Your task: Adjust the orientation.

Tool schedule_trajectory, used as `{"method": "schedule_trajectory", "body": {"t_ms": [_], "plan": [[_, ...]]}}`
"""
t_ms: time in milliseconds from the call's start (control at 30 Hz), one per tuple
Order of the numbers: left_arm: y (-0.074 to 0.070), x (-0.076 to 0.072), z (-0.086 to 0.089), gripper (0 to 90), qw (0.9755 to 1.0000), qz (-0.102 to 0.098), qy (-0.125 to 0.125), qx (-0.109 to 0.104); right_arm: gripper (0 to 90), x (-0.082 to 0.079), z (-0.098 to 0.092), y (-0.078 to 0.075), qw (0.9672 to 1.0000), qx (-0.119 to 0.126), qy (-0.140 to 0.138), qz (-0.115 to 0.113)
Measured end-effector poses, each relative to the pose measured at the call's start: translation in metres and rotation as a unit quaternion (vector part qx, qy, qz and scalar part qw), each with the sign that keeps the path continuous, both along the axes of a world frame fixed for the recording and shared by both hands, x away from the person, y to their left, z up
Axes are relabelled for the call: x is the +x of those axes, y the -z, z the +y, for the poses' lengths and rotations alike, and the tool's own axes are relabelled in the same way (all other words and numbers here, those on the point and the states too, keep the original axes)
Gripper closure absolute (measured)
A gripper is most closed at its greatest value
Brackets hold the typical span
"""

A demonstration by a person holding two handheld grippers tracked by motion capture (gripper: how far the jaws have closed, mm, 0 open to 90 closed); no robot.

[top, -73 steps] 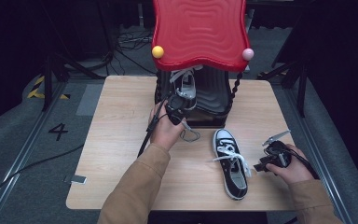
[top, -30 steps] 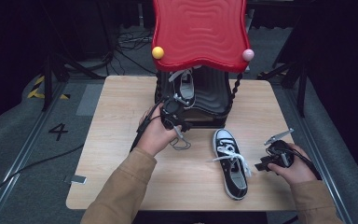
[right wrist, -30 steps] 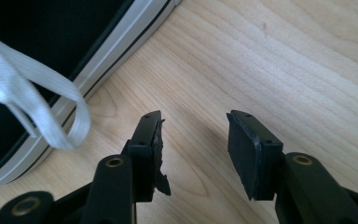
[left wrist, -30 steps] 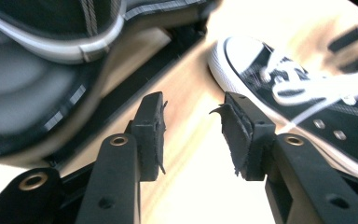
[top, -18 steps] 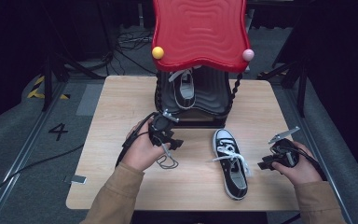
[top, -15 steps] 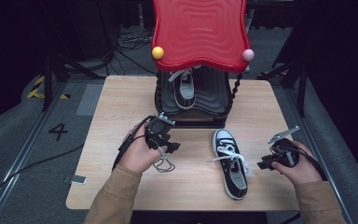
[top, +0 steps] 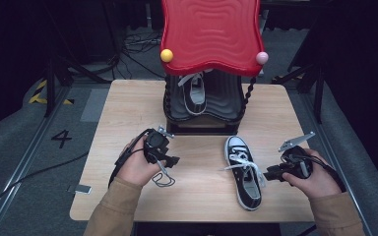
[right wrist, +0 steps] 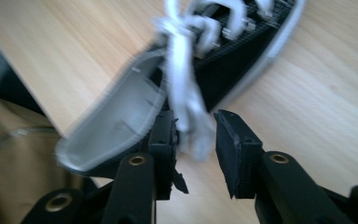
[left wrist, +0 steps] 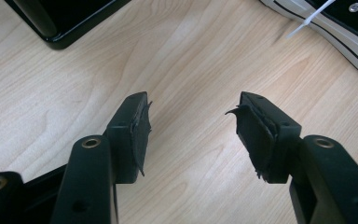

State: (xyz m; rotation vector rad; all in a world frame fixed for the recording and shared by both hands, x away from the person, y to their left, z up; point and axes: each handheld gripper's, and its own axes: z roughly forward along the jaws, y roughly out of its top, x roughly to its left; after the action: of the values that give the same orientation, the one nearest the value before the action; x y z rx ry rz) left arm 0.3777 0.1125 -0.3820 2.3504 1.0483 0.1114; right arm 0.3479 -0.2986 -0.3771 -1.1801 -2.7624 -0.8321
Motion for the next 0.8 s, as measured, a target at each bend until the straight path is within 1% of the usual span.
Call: {"method": "schedule_trajectory", "body": {"t_ms": [33, 67, 100, 133, 167, 200, 267, 433, 567, 633, 733, 800], "plan": [[0.0, 0.0, 0.0, 44.5, 1.0, 0.0, -0.002, 0.001, 69.4, -0.002, 0.004, -0.002, 0.9998, 0.015, 0.002, 0.009], [0.002, 0.0, 0.0, 44.5, 1.0, 0.002, -0.002, 0.0, 69.3, -0.003, 0.006, -0.003, 0.9996, 0.023, 0.003, 0.015], [0.002, 0.0, 0.0, 44.2, 1.0, 0.002, -0.002, 0.0, 69.3, -0.003, 0.006, -0.003, 0.9996, 0.023, 0.003, 0.015], [0.003, 0.0, 0.0, 44.2, 1.0, 0.004, -0.002, 0.001, 69.1, -0.005, 0.012, -0.004, 0.9994, 0.028, -0.003, 0.02], [0.004, 0.0, 0.0, 44.0, 1.0, 0.006, -0.002, 0.002, 68.4, -0.008, 0.02, -0.006, 0.9994, 0.026, -0.011, 0.02], [0.005, 0.0, 0.0, 44.0, 1.0, 0.006, -0.002, 0.002, 68.4, -0.008, 0.02, -0.006, 0.9994, 0.026, -0.011, 0.02], [0.005, -0.001, 0.0, 43.5, 1.0, 0.007, -0.003, 0.004, 67.5, -0.009, 0.027, -0.005, 0.9995, 0.023, -0.016, 0.016], [0.007, -0.001, -0.001, 43.3, 0.9999, 0.009, -0.002, 0.006, 66.3, -0.007, 0.041, 0.005, 0.9992, 0.021, -0.022, 0.024], [0.009, -0.001, -0.001, 43.3, 0.9999, 0.01, -0.003, 0.005, 65.3, -0.006, 0.05, 0.012, 0.9995, 0.016, -0.014, 0.024], [0.01, -0.001, -0.002, 42.9, 0.9999, 0.012, -0.003, 0.007, 65.1, -0.005, 0.055, 0.016, 0.9996, 0.015, -0.002, 0.026], [0.01, -0.001, -0.002, 42.9, 0.9999, 0.013, -0.004, 0.009, 65.1, -0.001, 0.062, 0.024, 0.9995, 0.005, 0.013, 0.028], [0.011, -0.001, -0.002, 42.9, 0.9999, 0.014, -0.002, 0.008, 65.0, 0.0, 0.064, 0.027, 0.9994, 0.002, 0.015, 0.029]]}}
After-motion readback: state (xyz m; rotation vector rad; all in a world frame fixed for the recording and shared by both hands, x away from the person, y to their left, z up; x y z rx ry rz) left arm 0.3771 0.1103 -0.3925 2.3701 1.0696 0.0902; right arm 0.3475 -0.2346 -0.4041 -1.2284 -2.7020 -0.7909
